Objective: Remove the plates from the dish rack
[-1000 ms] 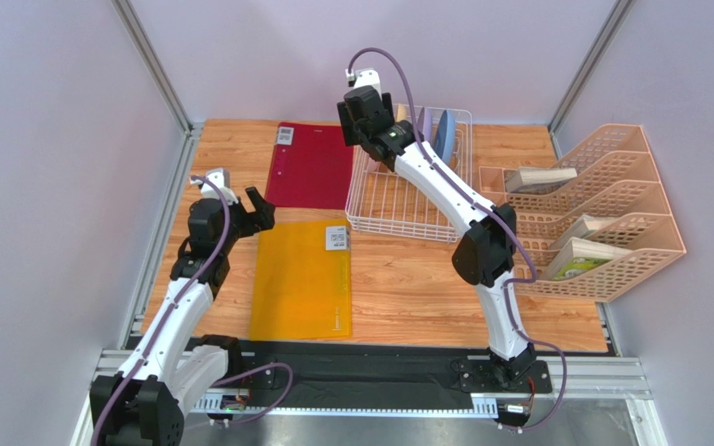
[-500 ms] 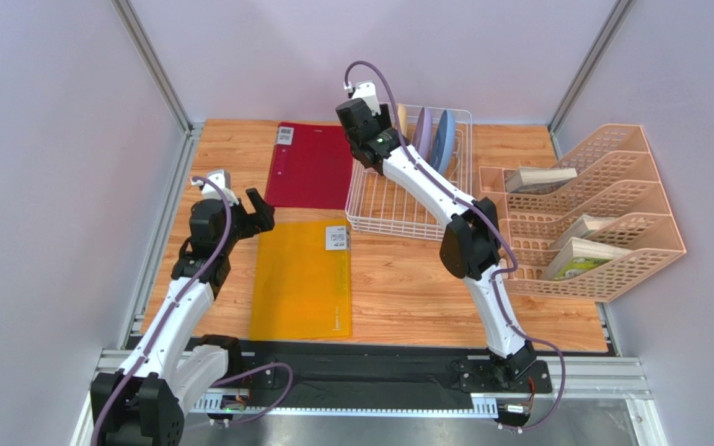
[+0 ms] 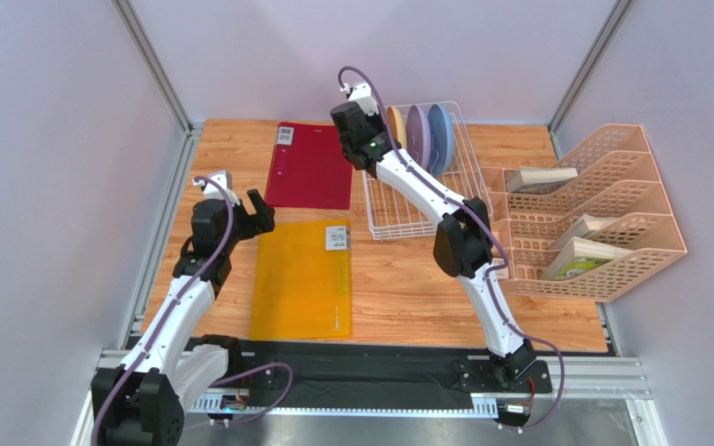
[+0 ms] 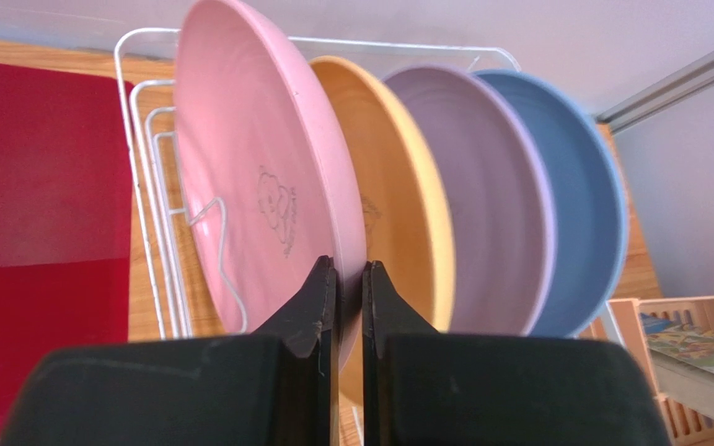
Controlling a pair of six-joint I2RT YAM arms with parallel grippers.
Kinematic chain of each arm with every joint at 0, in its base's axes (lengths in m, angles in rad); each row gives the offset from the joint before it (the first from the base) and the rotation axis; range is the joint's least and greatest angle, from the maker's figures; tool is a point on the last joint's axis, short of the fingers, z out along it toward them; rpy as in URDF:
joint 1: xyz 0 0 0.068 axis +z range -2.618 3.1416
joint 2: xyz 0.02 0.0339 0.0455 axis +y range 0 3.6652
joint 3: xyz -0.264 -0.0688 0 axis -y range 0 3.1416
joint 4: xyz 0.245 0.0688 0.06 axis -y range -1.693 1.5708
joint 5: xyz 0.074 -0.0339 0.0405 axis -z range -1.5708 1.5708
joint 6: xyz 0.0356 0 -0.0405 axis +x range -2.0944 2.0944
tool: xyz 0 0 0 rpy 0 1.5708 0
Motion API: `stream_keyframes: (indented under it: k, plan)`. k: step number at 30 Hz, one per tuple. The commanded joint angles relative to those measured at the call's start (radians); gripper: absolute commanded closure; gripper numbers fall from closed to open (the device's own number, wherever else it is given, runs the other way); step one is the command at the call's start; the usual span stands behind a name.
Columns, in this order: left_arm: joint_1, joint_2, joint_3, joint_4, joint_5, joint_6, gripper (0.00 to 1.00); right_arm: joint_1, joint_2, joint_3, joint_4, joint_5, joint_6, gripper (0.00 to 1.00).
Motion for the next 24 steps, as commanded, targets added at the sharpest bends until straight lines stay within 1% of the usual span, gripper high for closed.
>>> stream_keyframes:
  k: [1,3,6,7,13,20,21,24]
  plan:
    - [0.006,0.002,-0.001,0.028,-0.010,0.009,0.00,0.050,0.013,0.011,0.202,0.121,-0.186,1.00]
    - [0.006,0.008,0.001,0.026,-0.007,0.010,0.00,0.057,0.018,0.009,0.250,0.163,-0.255,1.00]
    - [0.006,0.020,0.007,0.026,-0.008,0.013,0.00,0.068,0.007,-0.018,0.323,0.208,-0.300,1.00]
    - [0.006,0.023,0.010,0.020,-0.010,0.015,0.00,0.073,0.001,-0.031,0.389,0.237,-0.353,1.00]
    - [0.006,0.048,0.036,0.007,-0.010,0.018,0.00,0.077,-0.070,-0.080,0.532,0.268,-0.461,1.00]
    - [0.006,0.052,0.044,0.011,-0.005,0.013,0.00,0.077,-0.116,-0.072,0.555,0.281,-0.513,1.00]
    - [0.006,0.054,0.047,0.011,-0.004,0.013,0.00,0.077,-0.125,-0.081,0.584,0.278,-0.512,1.00]
    - [0.006,0.060,0.056,0.008,0.007,0.013,0.00,0.077,-0.148,-0.086,0.572,0.277,-0.509,1.00]
